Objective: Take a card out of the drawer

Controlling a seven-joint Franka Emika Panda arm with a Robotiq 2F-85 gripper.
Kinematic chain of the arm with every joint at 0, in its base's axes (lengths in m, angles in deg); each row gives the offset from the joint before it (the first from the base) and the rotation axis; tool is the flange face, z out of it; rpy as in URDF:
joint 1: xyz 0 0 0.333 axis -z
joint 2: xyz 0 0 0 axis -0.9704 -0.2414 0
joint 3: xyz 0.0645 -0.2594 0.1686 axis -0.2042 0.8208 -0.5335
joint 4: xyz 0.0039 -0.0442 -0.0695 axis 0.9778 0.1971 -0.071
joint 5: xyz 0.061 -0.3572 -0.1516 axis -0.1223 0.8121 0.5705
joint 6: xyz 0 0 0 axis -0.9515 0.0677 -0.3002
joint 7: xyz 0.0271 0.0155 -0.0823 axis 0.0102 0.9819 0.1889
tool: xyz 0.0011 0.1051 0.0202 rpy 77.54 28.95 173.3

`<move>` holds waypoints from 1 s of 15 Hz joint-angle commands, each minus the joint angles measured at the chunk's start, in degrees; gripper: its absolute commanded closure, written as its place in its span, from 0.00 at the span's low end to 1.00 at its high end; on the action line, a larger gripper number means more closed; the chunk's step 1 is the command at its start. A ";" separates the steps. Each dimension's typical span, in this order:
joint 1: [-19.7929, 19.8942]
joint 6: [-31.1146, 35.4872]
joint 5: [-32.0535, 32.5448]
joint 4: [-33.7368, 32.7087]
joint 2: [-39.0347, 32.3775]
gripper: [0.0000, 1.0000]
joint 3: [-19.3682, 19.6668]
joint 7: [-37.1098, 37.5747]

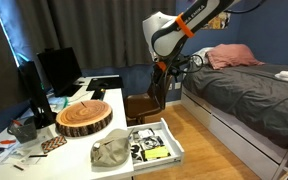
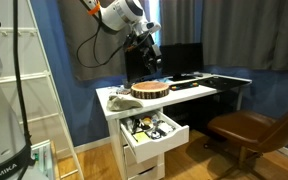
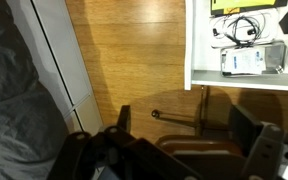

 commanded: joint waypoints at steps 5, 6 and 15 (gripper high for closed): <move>-3.06 2.24 -0.85 -1.81 -4.36 0.00 2.94 -0.18; -3.55 3.13 -1.19 -2.24 -6.37 0.00 3.10 -0.11; -10.16 15.21 0.61 -7.85 -24.46 0.00 9.63 4.16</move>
